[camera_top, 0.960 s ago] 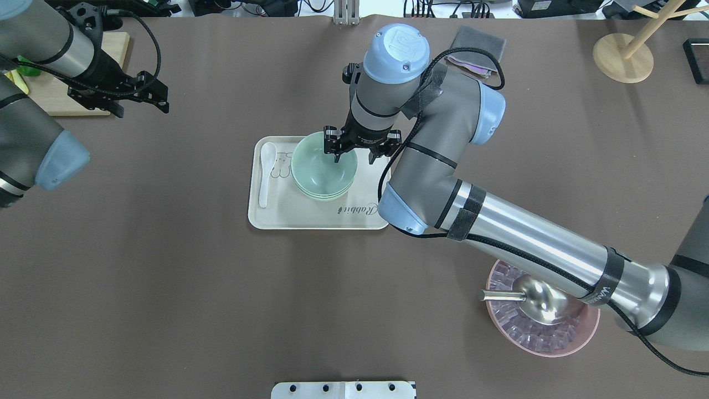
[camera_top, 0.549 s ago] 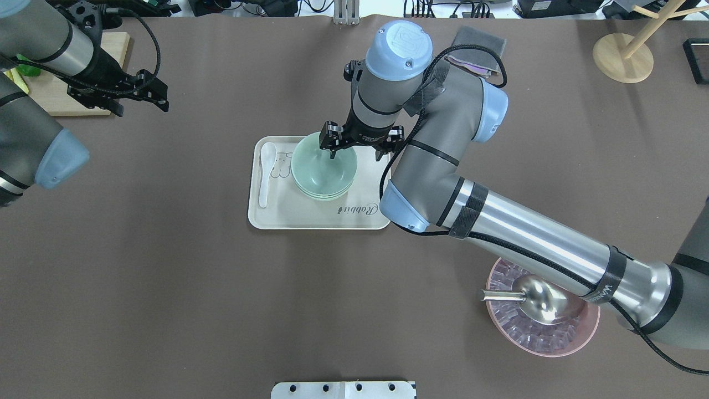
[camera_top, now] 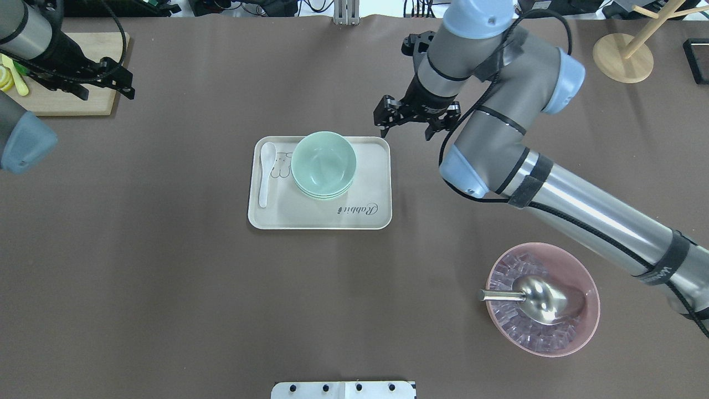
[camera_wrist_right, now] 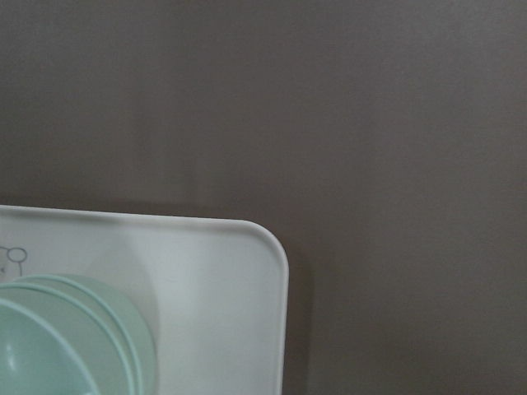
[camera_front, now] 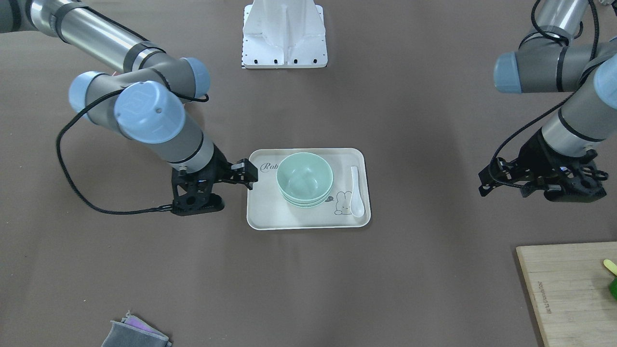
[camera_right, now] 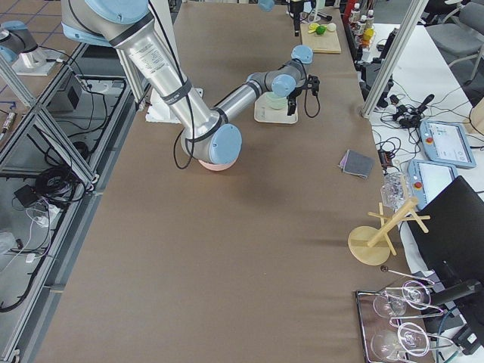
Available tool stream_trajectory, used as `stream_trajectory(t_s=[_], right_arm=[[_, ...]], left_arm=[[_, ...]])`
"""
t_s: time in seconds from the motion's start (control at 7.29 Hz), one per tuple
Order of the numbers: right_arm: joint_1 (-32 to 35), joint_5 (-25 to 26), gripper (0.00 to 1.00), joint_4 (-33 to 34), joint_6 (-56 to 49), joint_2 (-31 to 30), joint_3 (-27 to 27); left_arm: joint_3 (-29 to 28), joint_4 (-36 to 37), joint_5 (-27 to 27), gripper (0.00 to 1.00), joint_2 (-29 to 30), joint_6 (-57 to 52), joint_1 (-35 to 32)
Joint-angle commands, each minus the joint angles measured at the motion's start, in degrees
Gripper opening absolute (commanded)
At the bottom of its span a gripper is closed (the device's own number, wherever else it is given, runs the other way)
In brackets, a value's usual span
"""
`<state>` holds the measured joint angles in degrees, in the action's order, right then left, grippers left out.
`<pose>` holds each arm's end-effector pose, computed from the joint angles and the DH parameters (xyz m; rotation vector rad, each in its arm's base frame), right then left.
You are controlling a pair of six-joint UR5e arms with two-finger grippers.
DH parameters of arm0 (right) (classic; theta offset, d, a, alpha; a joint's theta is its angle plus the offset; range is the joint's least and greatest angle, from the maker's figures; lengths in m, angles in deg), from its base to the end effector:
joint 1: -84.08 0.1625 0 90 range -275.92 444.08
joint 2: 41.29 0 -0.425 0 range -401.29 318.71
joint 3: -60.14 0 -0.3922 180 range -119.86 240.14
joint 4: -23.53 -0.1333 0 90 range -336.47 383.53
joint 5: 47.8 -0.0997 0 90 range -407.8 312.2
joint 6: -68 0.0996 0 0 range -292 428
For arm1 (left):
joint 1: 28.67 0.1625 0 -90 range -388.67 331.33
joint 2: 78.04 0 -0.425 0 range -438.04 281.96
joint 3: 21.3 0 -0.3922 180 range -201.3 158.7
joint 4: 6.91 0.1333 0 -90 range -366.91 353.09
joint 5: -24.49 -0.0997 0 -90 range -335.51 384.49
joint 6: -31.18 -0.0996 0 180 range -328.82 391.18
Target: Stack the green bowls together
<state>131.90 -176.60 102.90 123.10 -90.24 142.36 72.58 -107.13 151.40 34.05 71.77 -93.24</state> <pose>-0.4394 -0.5905 0.2547 0.0036 -0.9746 -0.0519 0.2084 -0.6095 0.3900 0.1716 0.8523 -0.0443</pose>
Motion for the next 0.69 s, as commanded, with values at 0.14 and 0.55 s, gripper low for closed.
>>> stream_trajectory(t_s=[0.14,0.55], right_arm=[[10.51,-5.06,1.00,2.62,-22.93,-12.11,1.19],[19.12,-5.06,1.00,14.39,-44.85,-15.46,1.28]], left_arm=[[1.65,9.67,-0.87,0.98,-0.55,-13.01,-6.78],[2.80,7.14,-0.35,0.98,-7.49,-15.80,-12.15]])
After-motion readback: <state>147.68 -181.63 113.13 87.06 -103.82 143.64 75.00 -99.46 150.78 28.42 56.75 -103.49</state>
